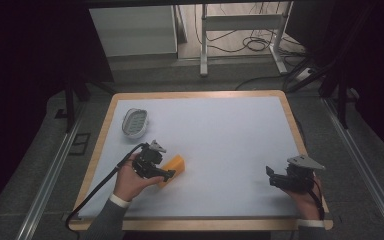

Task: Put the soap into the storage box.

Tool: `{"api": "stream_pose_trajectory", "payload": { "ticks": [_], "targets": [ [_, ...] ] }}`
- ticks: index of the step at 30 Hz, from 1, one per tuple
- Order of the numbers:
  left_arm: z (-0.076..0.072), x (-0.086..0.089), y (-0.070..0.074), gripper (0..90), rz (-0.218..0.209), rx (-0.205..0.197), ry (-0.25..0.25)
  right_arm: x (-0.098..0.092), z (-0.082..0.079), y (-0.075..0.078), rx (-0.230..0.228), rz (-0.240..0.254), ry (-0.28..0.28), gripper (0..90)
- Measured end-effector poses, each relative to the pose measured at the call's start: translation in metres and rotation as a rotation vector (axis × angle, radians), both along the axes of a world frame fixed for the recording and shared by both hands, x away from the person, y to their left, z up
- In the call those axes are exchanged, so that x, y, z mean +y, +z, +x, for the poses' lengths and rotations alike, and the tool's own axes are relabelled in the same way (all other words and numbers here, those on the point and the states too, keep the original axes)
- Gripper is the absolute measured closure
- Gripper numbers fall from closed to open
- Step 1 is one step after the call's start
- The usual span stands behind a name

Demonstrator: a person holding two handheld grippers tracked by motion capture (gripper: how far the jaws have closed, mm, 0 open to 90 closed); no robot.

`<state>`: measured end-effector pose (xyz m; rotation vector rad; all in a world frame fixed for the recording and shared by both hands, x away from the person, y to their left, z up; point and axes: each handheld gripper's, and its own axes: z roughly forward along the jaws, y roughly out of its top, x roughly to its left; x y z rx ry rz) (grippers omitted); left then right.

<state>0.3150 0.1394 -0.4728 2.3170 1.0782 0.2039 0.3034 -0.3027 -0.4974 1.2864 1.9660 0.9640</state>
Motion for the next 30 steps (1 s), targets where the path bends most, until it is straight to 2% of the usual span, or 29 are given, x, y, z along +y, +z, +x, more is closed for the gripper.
{"api": "stream_pose_trajectory", "payload": {
  "ticks": [13, 18, 23, 27, 29, 30],
  "targets": [
    [0.006, -0.006, -0.011, 37.1, 0.014, 0.031, -0.011, 0.0, 0.001, -0.003, 0.022, -0.01, -0.002, 8.3],
    [0.008, -0.01, -0.017, 39.7, 0.033, 0.033, 0.007, -0.001, 0.002, -0.003, 0.023, -0.013, -0.006, 8.3],
    [0.01, -0.013, -0.023, 45.8, 0.06, 0.044, 0.008, -0.001, 0.002, -0.004, 0.025, -0.016, -0.007, 8.3],
    [0.01, -0.014, -0.026, 50.2, 0.065, 0.055, -0.001, 0.0, 0.002, -0.005, 0.027, -0.018, -0.008, 8.3],
    [0.01, -0.015, -0.026, 58.3, 0.056, 0.051, -0.012, -0.001, 0.002, -0.005, 0.029, -0.02, -0.008, 8.3],
    [0.009, -0.015, -0.026, 59.4, 0.064, 0.042, -0.012, -0.001, 0.002, -0.005, 0.03, -0.02, -0.007, 8.3]
  ]
}}
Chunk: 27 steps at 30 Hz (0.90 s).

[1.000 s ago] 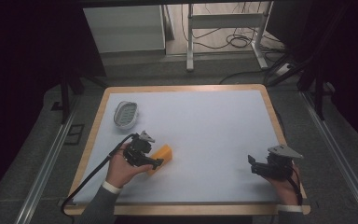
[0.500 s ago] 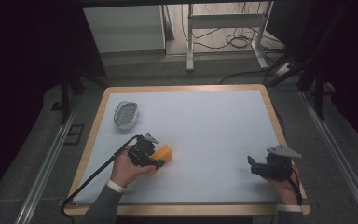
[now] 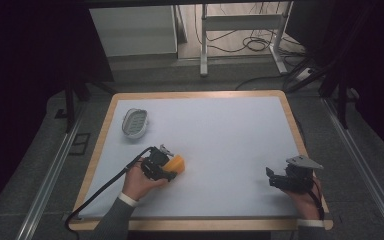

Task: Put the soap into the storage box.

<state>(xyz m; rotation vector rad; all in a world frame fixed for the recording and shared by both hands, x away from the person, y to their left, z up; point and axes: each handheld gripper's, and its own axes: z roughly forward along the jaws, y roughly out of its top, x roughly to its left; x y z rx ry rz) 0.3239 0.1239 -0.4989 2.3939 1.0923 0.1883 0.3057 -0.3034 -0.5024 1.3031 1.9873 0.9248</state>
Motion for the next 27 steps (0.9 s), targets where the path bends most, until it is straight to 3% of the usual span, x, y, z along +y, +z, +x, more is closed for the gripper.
{"api": "stream_pose_trajectory", "payload": {
  "ticks": [3, 8, 17, 22, 27],
  "targets": [
    [-0.001, 0.0, 0.0, 60.3, 0.004, -0.014, -0.004, 0.0, 0.0, 0.0, 0.002, -0.004, -0.001, 8.3],
    [-0.001, 0.001, 0.001, 60.9, -0.009, -0.003, -0.015, 0.0, 0.0, 0.0, -0.004, 0.0, 0.01, 8.3],
    [-0.002, 0.009, 0.011, 61.0, -0.053, -0.006, -0.026, -0.001, 0.0, 0.001, -0.003, 0.012, 0.004, 8.3],
    [-0.002, 0.019, 0.018, 61.0, -0.123, -0.026, -0.009, -0.001, -0.001, 0.001, -0.002, 0.009, 0.0, 8.3],
    [-0.001, 0.026, 0.022, 61.0, -0.127, -0.037, 0.004, 0.0, -0.001, 0.001, -0.018, -0.002, -0.003, 8.5]
  ]
}}
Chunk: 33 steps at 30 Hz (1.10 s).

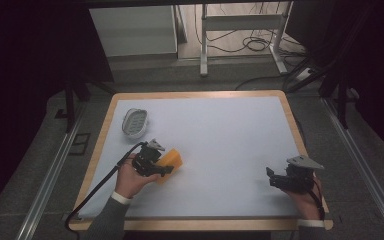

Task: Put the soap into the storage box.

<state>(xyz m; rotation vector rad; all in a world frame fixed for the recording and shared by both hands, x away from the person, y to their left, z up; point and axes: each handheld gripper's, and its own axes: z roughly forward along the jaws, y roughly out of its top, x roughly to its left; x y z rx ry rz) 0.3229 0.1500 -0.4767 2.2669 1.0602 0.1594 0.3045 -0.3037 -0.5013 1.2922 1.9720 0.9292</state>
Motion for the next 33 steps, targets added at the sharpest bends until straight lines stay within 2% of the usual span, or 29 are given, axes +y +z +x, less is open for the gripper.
{"api": "stream_pose_trajectory", "payload": {
  "ticks": [4, 10, 33],
  "targets": [
    [0.0, 0.006, 0.001, 61.0, -0.003, -0.001, 0.011, 0.001, -0.001, 0.002, -0.016, -0.001, 0.005, 8.6],
    [0.001, 0.013, 0.007, 61.0, 0.011, -0.008, 0.022, 0.0, 0.0, 0.0, -0.003, -0.003, 0.002, 8.6],
    [0.004, 0.033, 0.018, 61.0, -0.011, -0.026, 0.055, 0.0, 0.0, -0.001, 0.003, -0.005, -0.001, 8.6]
  ]
}}
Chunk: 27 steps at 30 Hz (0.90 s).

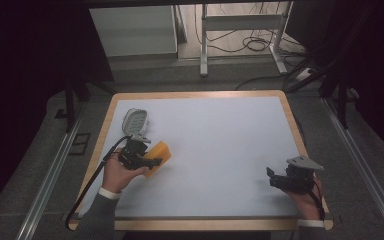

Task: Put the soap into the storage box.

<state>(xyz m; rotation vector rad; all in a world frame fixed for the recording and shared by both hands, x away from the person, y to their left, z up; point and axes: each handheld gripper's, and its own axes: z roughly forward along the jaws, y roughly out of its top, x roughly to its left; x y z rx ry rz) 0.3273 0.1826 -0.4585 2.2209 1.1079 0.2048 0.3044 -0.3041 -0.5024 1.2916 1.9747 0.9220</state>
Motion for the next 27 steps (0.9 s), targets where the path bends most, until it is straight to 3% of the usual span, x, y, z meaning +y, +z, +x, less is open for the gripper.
{"api": "stream_pose_trajectory", "payload": {
  "ticks": [27],
  "targets": [
    [0.018, 0.012, 0.008, 61.0, -0.002, 0.0, 0.042, -0.001, 0.0, 0.0, -0.003, 0.001, -0.003, 8.6]
  ]
}}
